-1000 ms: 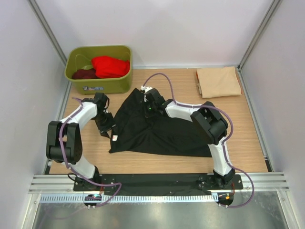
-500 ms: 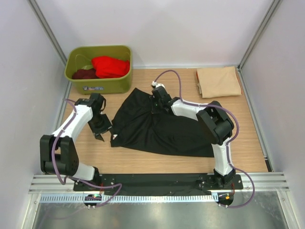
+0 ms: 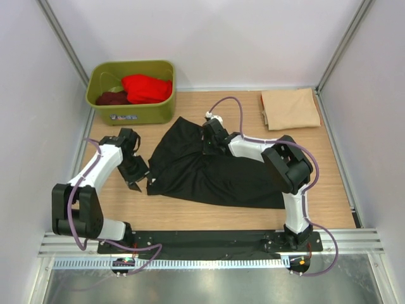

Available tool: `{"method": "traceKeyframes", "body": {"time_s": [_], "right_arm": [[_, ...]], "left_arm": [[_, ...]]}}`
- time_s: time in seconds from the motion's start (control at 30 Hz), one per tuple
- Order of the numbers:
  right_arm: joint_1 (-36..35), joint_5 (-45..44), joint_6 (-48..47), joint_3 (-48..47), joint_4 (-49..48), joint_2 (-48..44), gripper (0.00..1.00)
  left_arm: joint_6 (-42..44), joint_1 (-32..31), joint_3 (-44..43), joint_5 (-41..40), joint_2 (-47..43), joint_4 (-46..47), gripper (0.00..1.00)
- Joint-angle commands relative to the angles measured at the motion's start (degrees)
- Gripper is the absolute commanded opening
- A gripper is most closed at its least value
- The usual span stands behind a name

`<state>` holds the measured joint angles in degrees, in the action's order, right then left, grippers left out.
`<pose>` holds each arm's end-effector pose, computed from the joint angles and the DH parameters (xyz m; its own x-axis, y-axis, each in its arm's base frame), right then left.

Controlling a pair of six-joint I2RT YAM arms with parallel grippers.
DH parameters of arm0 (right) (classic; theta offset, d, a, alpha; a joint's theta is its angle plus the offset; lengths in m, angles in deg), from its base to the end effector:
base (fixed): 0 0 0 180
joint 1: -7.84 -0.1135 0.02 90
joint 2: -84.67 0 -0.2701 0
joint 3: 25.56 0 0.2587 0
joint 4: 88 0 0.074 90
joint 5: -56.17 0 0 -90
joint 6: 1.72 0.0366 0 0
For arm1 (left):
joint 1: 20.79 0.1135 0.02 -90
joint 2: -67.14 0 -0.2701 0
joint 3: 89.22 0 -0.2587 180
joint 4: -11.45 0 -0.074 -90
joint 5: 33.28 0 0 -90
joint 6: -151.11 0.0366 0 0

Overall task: Fold and stack the t-shirts
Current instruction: Fold the tshirt

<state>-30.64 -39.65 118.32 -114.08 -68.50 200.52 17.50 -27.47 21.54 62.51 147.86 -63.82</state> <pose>0.3492 0.2728 0.1573 -0.7769 0.0186 -0.6293 -0.2031 0.9387 0.2785 0.2342 -0.0311 0.2183 -0.8017 -0.5970 0.0284 -0.5961 0.7951 -0.1120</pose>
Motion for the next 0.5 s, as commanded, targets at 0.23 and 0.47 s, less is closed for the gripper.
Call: {"method": "traceKeyframes", "body": {"time_s": [0.23,0.47], "right_arm": [[1.7,-3.1,5.6,-8.2,14.2,-7.1,0.44],[10.8,-4.1,15.7,-3.5,40.3,-17.5,0.44]], "left_arm": [[-6.7,0.0,5.6,3.2,-4.1,4.6,0.53],[-7.7,-0.1,6.0,3.9,-0.1,9.3,0.56]]}}
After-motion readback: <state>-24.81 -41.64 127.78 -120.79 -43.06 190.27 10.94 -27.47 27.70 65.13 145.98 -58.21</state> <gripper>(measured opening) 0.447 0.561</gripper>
